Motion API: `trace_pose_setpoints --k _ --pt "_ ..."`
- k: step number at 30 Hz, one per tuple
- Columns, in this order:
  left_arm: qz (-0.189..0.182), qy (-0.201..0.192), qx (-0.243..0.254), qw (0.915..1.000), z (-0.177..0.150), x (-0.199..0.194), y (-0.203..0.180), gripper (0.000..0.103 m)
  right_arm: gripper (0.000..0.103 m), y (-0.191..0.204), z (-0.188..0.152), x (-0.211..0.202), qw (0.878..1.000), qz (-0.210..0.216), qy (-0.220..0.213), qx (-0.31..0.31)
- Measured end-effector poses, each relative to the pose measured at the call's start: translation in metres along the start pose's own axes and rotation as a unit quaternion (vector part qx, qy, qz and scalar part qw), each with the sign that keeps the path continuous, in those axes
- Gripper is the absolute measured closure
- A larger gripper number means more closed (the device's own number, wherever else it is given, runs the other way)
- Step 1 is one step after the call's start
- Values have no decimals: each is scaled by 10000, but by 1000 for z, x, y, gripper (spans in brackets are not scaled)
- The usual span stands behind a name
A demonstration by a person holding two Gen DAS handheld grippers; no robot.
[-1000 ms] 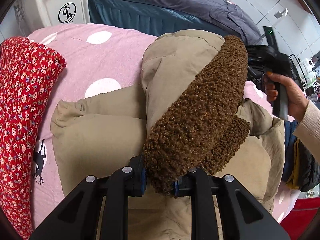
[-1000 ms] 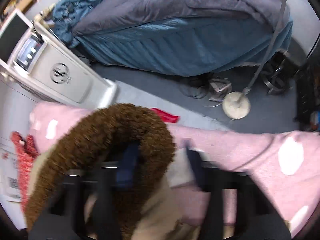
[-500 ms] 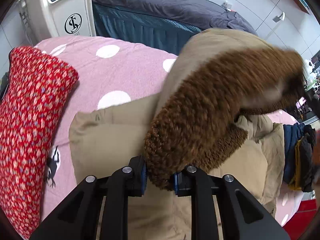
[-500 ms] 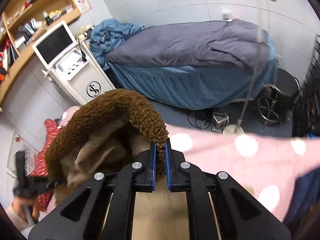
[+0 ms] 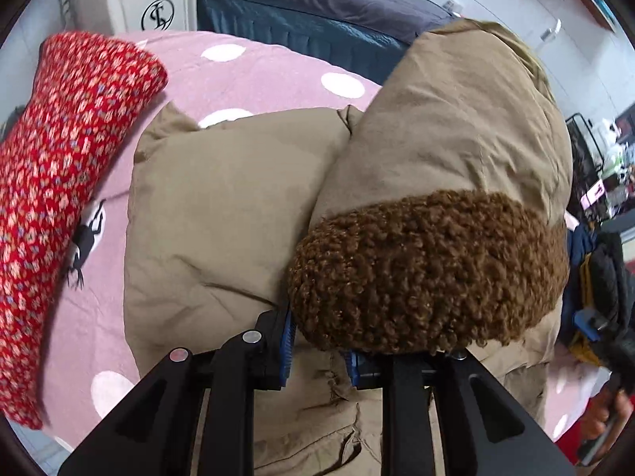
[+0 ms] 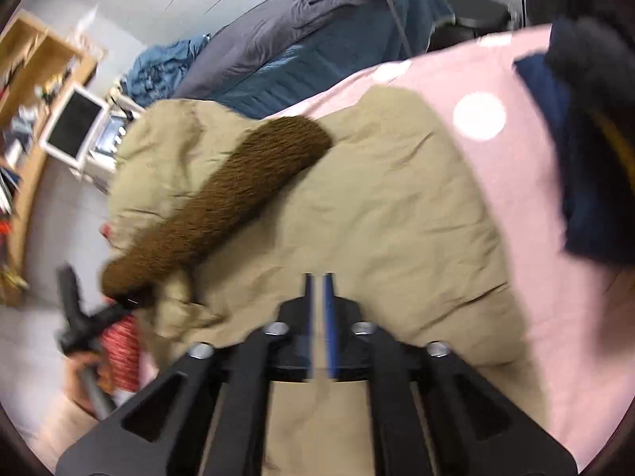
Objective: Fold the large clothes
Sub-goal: 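Lift the hood with both tools and fold it down over the jacket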
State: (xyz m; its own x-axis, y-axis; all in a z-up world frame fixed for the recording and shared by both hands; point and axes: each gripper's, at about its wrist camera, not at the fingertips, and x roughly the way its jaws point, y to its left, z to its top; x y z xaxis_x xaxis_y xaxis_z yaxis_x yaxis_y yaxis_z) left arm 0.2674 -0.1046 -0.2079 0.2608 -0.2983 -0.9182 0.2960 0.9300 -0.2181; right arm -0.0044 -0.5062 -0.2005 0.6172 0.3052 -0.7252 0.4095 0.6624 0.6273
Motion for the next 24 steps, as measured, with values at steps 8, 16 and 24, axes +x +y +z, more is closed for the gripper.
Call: trace_pose_setpoints --k 8,16,24 --pt "130 -41 157 9998 2 2 -6 82 30 60 10 69 9961 776 217 352" --pt "329 -134 355 9987 -7 -4 -15 75 87 66 13 106 9875 1105 281 1085" --pt "613 87 690 9957 -35 -20 -5 63 89 66 -30 45 9907 1075 279 792"
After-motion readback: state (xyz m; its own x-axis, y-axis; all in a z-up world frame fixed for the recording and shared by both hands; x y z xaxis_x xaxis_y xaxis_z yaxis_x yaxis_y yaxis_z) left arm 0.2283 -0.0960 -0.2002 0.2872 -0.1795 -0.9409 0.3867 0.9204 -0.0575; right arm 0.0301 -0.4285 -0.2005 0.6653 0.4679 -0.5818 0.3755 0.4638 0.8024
